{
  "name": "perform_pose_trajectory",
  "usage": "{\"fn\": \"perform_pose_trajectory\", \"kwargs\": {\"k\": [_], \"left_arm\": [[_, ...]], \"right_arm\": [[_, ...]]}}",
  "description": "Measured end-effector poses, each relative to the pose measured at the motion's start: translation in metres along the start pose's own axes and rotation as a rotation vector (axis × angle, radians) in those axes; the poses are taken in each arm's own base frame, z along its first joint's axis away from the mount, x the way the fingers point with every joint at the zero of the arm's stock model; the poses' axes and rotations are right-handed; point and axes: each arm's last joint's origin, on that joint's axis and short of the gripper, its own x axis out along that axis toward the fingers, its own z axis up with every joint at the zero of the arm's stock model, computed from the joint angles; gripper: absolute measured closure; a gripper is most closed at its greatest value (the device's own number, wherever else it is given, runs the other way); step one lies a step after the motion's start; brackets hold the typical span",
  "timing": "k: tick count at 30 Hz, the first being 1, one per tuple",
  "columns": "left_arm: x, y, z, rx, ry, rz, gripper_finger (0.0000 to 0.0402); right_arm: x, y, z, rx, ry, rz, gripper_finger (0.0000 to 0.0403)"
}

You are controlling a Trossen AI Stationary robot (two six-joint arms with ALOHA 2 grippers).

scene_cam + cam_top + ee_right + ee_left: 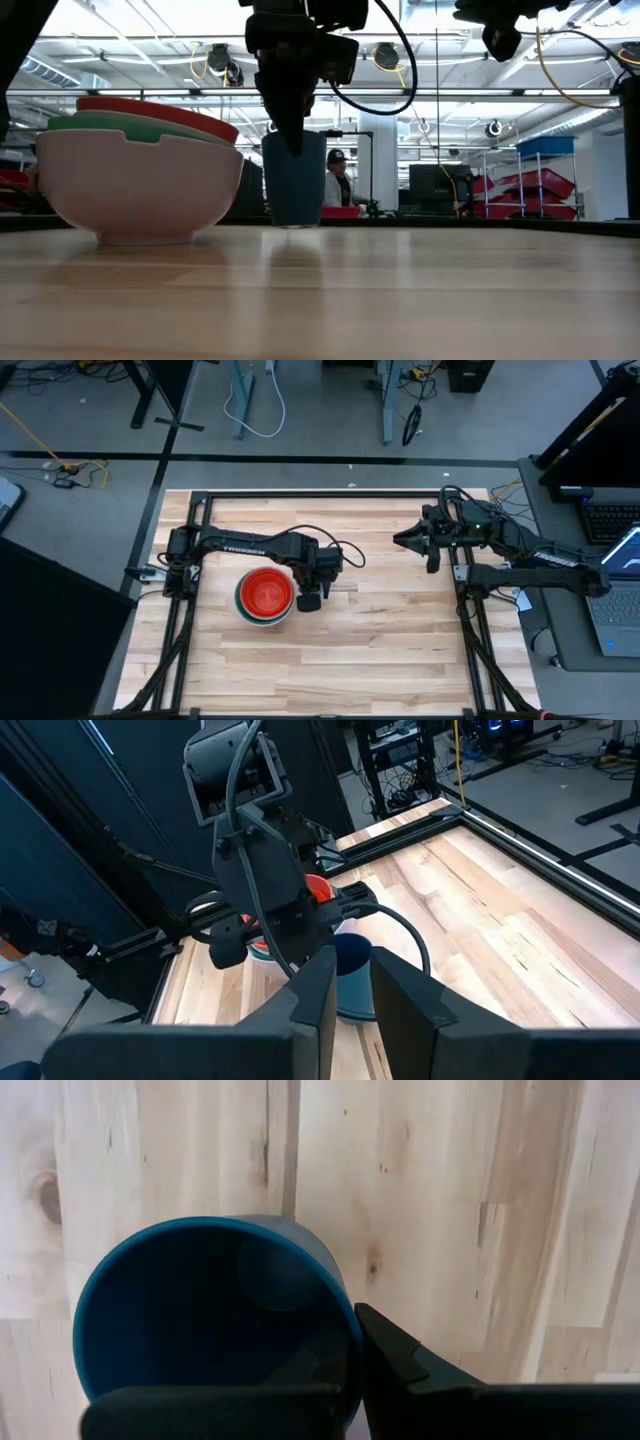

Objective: Nest bowls inside each other
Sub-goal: Move the blue cup to the middle of the table

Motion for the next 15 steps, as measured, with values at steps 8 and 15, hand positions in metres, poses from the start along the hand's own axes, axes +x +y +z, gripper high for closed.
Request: {"fn": "perform_pose_trajectory", "kwargs": {"k": [8, 15], "left_arm": [[0.0004, -0.0038, -0.0056, -0.018, 0.055, 0.006, 0.0401], [0.0012, -0.0096, -0.0054, -0.015, 0.05, 0.003, 0.0402]], "right_arm": [[0.0, 0.0001, 0.0001, 0.004, -0.001, 0.001, 0.0353], [0.0, 0.0, 0.0001, -0.001, -0.001, 0.0, 0.0353]]}}
